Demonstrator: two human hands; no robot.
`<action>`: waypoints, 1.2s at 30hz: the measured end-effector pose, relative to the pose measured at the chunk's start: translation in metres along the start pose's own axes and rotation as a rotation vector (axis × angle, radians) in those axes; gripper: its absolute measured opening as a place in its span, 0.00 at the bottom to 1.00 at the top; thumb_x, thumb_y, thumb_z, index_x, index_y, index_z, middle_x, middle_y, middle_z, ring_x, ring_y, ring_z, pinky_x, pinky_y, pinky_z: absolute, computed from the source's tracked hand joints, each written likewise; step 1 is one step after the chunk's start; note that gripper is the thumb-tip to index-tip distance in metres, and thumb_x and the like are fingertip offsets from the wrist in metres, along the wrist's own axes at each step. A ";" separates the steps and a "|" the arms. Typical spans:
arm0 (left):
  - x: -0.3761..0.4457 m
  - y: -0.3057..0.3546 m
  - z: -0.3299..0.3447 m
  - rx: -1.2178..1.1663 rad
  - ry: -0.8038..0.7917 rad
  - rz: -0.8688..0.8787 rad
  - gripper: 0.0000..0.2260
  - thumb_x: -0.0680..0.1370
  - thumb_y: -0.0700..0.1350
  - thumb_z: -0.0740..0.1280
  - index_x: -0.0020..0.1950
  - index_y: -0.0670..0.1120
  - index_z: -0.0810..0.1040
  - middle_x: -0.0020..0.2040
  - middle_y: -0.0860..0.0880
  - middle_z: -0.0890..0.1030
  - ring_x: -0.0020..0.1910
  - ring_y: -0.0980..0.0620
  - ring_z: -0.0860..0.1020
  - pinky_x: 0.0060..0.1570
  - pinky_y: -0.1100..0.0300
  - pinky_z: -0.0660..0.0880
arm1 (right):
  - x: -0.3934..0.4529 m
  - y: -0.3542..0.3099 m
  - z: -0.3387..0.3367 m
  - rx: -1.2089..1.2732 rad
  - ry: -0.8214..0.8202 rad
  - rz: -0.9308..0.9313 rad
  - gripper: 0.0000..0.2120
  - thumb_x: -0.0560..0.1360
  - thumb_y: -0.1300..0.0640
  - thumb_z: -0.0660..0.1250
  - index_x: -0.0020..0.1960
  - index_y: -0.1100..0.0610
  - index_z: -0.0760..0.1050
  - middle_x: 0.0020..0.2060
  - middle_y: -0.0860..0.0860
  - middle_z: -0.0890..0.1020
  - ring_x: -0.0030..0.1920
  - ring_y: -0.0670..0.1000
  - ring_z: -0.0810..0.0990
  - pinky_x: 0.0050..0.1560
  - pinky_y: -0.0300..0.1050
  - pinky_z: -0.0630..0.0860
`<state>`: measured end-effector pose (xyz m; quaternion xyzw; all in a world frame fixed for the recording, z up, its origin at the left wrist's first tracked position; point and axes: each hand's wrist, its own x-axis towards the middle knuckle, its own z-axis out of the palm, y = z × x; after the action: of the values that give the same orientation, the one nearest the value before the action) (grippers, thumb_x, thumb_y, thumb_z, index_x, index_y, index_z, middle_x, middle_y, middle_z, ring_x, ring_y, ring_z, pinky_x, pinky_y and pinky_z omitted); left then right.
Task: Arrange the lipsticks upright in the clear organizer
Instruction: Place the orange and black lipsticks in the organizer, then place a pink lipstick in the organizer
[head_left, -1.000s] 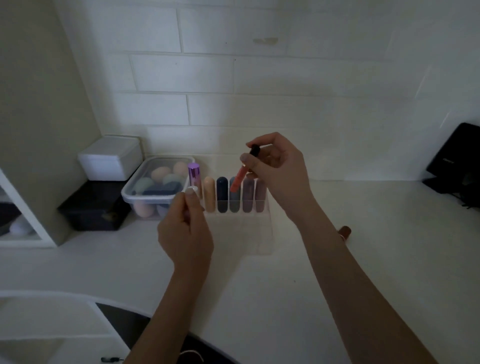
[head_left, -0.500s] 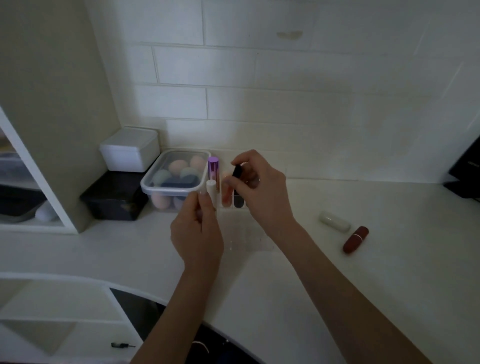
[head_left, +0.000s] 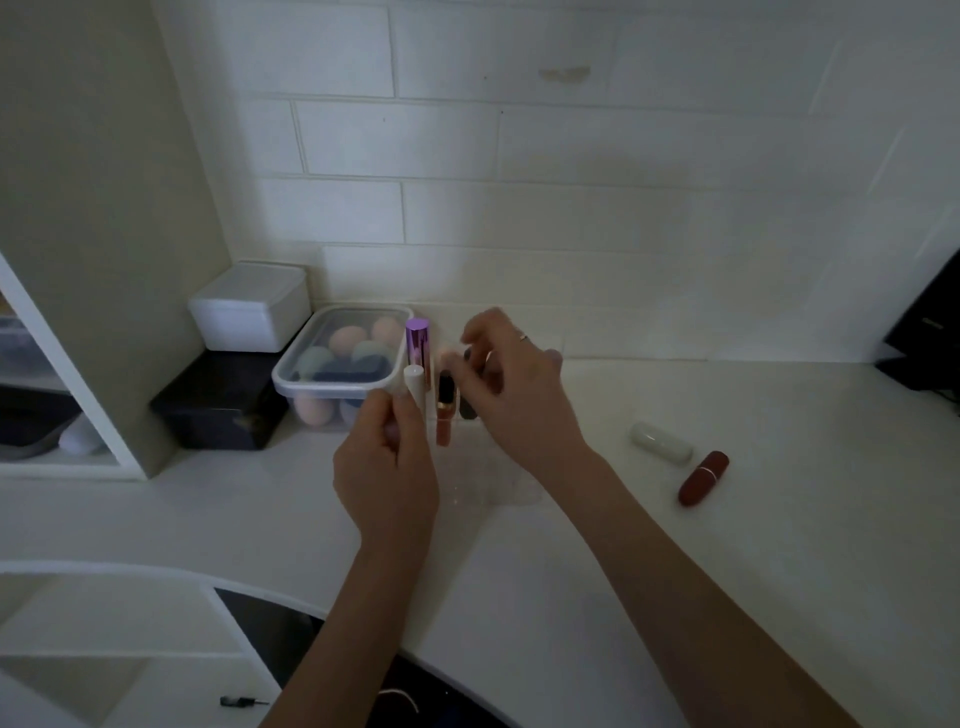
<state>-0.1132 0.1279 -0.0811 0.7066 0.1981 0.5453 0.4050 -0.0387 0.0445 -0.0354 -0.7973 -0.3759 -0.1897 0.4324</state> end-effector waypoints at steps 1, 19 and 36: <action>0.000 0.000 0.000 0.000 -0.003 -0.008 0.17 0.77 0.44 0.58 0.29 0.53 0.61 0.22 0.55 0.63 0.23 0.60 0.67 0.25 0.70 0.61 | 0.002 0.000 -0.006 0.055 0.065 -0.008 0.07 0.76 0.51 0.64 0.47 0.48 0.65 0.34 0.48 0.78 0.31 0.47 0.76 0.43 0.50 0.73; 0.002 -0.005 0.003 -0.013 0.012 -0.035 0.21 0.79 0.38 0.62 0.28 0.53 0.62 0.21 0.52 0.66 0.23 0.58 0.66 0.26 0.69 0.61 | 0.029 0.099 -0.021 -0.124 -0.679 0.385 0.11 0.77 0.63 0.64 0.52 0.51 0.65 0.46 0.48 0.72 0.49 0.47 0.69 0.49 0.37 0.65; -0.003 0.002 0.001 -0.108 -0.027 0.039 0.03 0.78 0.44 0.54 0.50 0.49 0.65 0.30 0.52 0.74 0.25 0.53 0.73 0.26 0.52 0.73 | 0.019 0.045 -0.089 0.538 0.012 0.337 0.13 0.75 0.58 0.70 0.58 0.58 0.73 0.41 0.57 0.82 0.38 0.52 0.82 0.45 0.49 0.82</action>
<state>-0.1135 0.1244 -0.0813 0.6948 0.1490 0.5532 0.4348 0.0101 -0.0367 0.0014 -0.7044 -0.2725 -0.0138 0.6552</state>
